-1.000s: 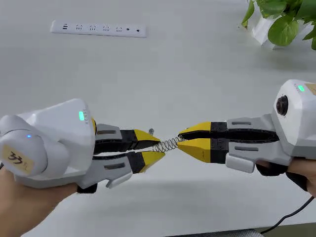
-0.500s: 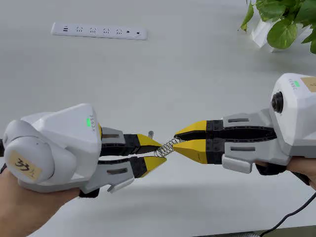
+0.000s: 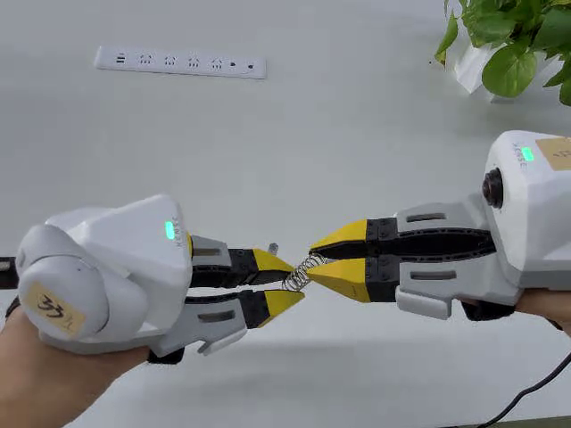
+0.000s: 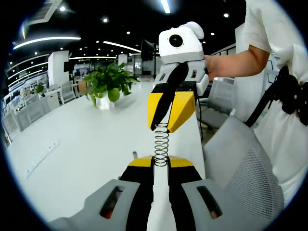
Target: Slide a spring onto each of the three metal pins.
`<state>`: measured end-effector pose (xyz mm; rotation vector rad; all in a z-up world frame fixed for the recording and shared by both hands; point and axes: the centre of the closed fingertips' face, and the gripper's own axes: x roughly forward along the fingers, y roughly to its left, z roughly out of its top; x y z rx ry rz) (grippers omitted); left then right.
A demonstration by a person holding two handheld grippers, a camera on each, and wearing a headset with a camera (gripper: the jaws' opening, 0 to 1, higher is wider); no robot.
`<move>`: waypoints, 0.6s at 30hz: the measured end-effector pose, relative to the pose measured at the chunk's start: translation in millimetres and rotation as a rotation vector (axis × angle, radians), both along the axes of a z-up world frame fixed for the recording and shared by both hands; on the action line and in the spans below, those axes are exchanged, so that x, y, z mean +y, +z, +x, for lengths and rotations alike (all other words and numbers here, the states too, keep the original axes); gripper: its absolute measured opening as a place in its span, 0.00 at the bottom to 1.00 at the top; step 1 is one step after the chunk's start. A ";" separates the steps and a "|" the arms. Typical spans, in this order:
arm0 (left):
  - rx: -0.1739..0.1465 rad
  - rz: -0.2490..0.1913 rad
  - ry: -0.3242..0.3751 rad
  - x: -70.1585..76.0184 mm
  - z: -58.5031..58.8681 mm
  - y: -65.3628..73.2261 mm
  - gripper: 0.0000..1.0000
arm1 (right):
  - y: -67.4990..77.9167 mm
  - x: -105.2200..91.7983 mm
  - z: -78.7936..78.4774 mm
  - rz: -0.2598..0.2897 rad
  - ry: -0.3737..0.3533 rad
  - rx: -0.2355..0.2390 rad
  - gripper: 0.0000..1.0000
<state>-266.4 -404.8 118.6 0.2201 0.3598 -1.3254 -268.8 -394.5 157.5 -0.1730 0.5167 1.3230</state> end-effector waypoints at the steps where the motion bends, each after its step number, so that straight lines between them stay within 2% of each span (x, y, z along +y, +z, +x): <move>1: 0.000 0.000 0.000 0.0 -0.2 0.0 0.07 | -0.2 -0.2 -0.1 -0.005 0.002 -0.003 0.06; 5: -0.001 -0.005 0.000 -0.5 -1.1 -0.4 0.07 | -1.1 -1.1 -0.6 -0.020 0.015 -0.010 0.06; 13: 0.002 -0.011 0.003 -0.5 -1.2 -1.3 0.07 | -1.3 -2.0 -1.5 -0.030 0.025 0.012 0.09; 16: 0.004 -0.012 0.005 -0.2 -0.7 -1.2 0.06 | -2.7 -2.9 -3.3 -0.064 0.056 0.009 0.14; 18: 0.004 -0.012 0.006 -0.5 -0.2 -1.1 0.07 | -6.1 -5.9 -2.7 -0.129 0.102 -0.018 0.16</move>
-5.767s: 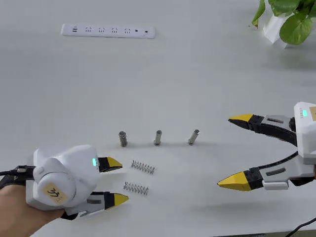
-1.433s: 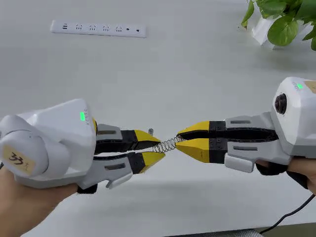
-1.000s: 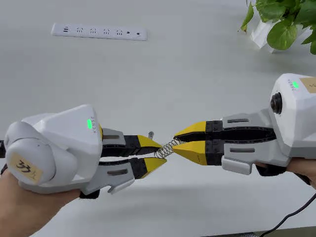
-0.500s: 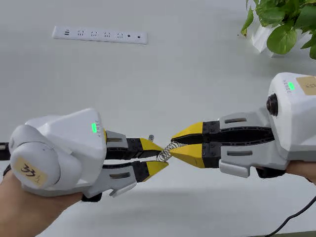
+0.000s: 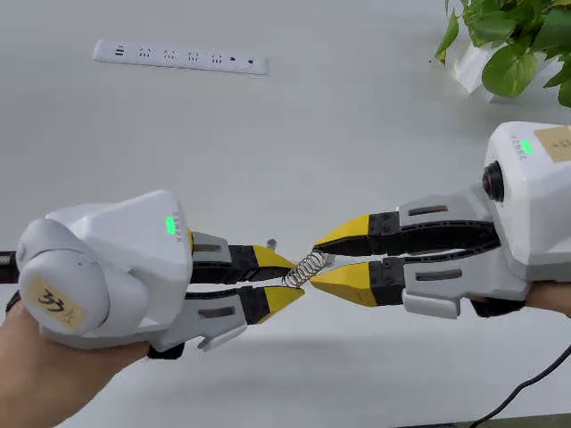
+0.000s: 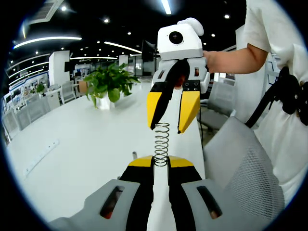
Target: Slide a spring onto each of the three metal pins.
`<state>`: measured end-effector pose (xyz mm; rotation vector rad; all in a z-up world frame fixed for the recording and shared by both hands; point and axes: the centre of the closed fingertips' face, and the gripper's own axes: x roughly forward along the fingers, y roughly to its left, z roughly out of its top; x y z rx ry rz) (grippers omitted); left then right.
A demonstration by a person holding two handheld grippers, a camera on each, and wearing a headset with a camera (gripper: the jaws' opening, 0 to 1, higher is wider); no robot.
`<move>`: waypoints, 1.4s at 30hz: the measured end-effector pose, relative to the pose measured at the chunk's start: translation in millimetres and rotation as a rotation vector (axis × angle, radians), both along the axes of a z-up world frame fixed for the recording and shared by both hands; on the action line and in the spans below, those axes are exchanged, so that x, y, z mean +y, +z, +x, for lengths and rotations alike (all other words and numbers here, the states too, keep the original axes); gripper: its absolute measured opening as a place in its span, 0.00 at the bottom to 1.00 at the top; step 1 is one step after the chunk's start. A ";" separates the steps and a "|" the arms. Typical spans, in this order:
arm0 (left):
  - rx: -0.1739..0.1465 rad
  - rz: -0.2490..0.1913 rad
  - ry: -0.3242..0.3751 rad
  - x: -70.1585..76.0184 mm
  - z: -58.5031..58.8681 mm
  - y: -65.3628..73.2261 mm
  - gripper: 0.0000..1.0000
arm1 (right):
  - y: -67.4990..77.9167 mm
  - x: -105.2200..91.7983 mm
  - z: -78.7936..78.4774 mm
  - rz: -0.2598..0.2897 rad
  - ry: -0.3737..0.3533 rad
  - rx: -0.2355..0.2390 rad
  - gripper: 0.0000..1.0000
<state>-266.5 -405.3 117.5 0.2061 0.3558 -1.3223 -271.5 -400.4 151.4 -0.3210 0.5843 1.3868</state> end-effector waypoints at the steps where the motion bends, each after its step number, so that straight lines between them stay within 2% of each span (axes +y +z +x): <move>1: -0.001 -0.001 0.000 -0.4 0.1 0.3 0.07 | -1.5 -0.5 0.5 -0.035 0.029 -0.012 0.17; 3: -0.002 0.000 -0.001 -1.1 0.5 0.2 0.07 | -1.4 1.9 0.6 -0.058 0.066 -0.014 0.18; 9: -0.004 0.010 -0.002 -3.3 1.3 -1.7 0.07 | -10.2 4.7 2.1 -0.216 0.236 -0.063 0.18; 14: -0.004 0.017 -0.004 -5.6 1.3 -3.8 0.07 | -16.8 5.9 -0.9 -0.305 0.352 -0.069 0.16; 17: -0.006 0.019 -0.005 -6.5 1.4 -4.3 0.07 | -22.5 3.8 1.7 -0.353 0.396 -0.074 0.14; 26: -0.003 0.011 0.002 -6.4 2.8 -4.6 0.06 | -28.1 1.5 0.2 -0.404 0.458 -0.075 0.10; 42: -0.001 -0.003 0.010 -6.3 4.3 -2.9 0.07 | -30.9 2.7 1.0 -0.427 0.465 -0.082 0.07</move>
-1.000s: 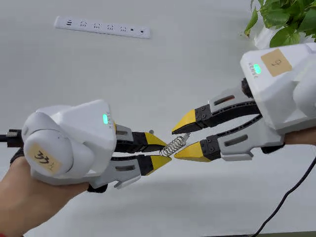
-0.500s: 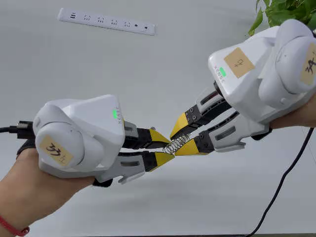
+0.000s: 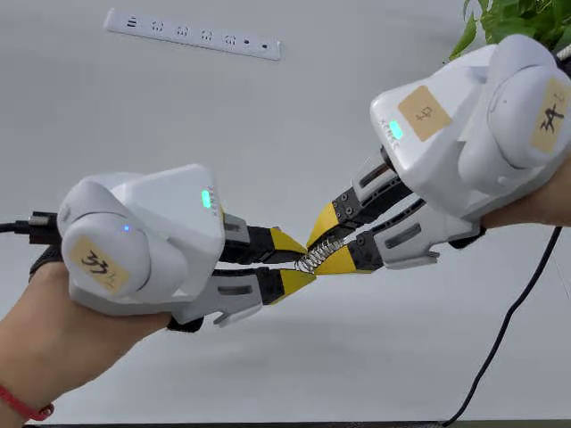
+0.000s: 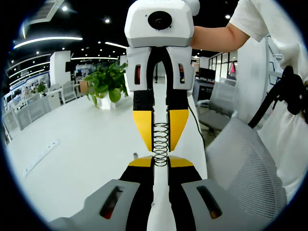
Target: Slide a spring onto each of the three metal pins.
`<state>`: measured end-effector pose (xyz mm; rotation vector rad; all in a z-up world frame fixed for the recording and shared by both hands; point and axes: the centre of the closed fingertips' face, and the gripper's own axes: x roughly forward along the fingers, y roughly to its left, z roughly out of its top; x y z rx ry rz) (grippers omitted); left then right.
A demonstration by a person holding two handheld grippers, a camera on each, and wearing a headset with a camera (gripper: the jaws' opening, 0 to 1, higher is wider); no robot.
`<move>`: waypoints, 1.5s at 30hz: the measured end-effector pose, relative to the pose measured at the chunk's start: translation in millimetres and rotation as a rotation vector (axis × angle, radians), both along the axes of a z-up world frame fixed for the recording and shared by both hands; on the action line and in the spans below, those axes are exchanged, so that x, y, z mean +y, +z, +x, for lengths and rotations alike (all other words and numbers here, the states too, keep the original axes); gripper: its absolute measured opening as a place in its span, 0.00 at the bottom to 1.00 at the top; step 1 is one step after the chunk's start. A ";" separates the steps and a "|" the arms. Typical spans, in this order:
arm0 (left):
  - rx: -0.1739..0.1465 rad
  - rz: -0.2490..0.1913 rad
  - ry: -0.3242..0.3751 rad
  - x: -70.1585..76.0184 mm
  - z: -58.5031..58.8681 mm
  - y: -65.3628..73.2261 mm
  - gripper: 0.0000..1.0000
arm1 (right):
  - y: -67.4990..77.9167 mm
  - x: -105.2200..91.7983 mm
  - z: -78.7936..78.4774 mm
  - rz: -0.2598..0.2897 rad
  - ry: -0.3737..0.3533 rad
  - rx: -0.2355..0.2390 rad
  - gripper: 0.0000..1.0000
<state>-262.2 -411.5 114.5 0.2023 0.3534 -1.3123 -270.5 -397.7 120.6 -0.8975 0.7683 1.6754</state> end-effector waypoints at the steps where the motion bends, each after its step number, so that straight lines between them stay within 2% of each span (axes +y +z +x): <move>1: 0.001 0.000 0.000 0.2 -0.1 -0.1 0.07 | -0.2 0.9 0.0 -0.001 -0.002 0.001 0.07; 13: -0.007 -0.004 0.006 5.4 -0.1 -1.0 0.07 | -0.3 6.9 -0.3 0.001 -0.033 0.003 0.07; 21: -0.007 -0.001 0.027 16.2 0.8 -3.7 0.08 | 3.4 9.7 2.3 0.016 -0.059 0.004 0.07; 26: -0.004 -0.002 0.062 29.6 3.0 -6.1 0.12 | 7.4 7.8 12.4 0.023 -0.105 -0.002 0.07; 31: 0.002 0.005 0.103 47.4 5.8 -9.8 0.16 | 4.8 5.4 24.7 0.011 -0.136 -0.017 0.07; 37: 0.014 0.022 0.170 73.2 11.6 -19.4 0.23 | -3.1 2.2 37.8 -0.036 -0.175 -0.041 0.07; 45: 0.028 0.044 0.233 99.7 16.0 -31.7 0.31 | -11.3 1.0 56.7 -0.074 -0.205 -0.054 0.07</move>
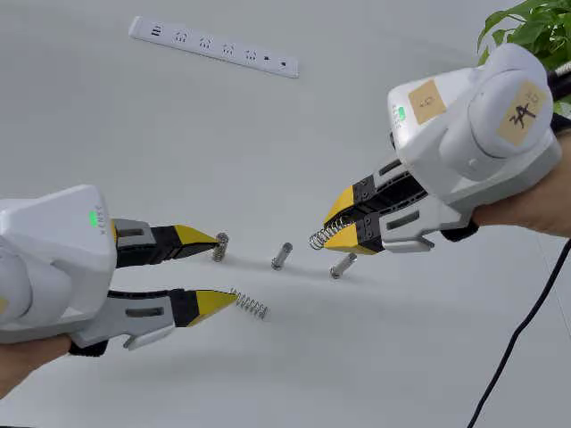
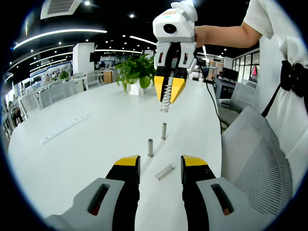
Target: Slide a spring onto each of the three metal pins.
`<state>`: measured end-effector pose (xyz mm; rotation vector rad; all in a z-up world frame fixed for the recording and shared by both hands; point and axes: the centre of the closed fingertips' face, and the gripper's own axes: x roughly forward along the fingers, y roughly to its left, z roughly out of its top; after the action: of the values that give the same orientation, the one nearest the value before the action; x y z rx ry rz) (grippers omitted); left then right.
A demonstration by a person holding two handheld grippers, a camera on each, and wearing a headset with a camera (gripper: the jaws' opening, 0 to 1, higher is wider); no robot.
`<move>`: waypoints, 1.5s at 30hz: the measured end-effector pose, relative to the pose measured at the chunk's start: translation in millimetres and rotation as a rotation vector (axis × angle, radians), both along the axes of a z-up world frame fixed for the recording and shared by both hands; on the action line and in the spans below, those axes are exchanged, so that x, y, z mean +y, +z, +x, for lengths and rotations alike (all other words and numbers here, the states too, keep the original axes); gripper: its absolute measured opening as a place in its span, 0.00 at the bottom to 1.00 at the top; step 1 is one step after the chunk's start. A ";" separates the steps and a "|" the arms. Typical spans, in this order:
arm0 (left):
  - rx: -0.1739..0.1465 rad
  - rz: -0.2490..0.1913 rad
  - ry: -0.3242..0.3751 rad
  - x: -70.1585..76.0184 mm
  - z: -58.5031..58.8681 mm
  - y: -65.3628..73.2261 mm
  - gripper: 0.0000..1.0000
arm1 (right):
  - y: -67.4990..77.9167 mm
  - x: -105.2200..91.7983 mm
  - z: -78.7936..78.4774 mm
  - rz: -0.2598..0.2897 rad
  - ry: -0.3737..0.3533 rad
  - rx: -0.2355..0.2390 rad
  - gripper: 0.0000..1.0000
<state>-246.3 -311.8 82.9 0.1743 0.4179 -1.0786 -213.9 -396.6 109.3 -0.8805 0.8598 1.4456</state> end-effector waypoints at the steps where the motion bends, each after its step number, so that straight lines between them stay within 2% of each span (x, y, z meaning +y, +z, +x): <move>1: 0.003 0.000 0.005 2.1 0.4 -1.3 0.33 | -1.1 -0.1 1.4 -0.004 -0.001 0.000 0.07; 5: 0.006 0.011 0.023 11.4 2.7 -8.9 0.45 | -10.4 0.5 10.7 -0.020 -0.016 0.007 0.07; 14: 0.029 0.005 0.039 24.1 7.9 -20.3 0.69 | -27.8 4.4 16.0 -0.072 -0.004 0.008 0.07; 18: 0.044 -0.021 0.051 26.2 8.8 -21.8 0.81 | -34.1 5.0 18.2 -0.093 -0.002 0.003 0.07; 20: 0.058 -0.026 0.050 26.8 8.1 -24.9 0.84 | -37.9 5.5 18.4 -0.102 -0.004 0.007 0.07; 23: 0.059 -0.034 0.050 27.2 7.7 -25.8 0.88 | -44.7 5.4 20.3 -0.123 -0.006 -0.006 0.07; 30: 0.063 -0.060 0.053 26.8 7.9 -28.2 0.92 | -61.2 6.8 19.7 -0.142 -0.018 0.012 0.07; 45: 0.061 -0.067 0.052 28.5 10.6 -32.9 0.94 | -70.5 11.1 21.3 -0.170 -0.024 0.022 0.07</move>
<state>-235.6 -283.3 50.0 0.0704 0.4382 -1.0476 -192.6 -385.5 38.8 -0.9787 1.0182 1.3783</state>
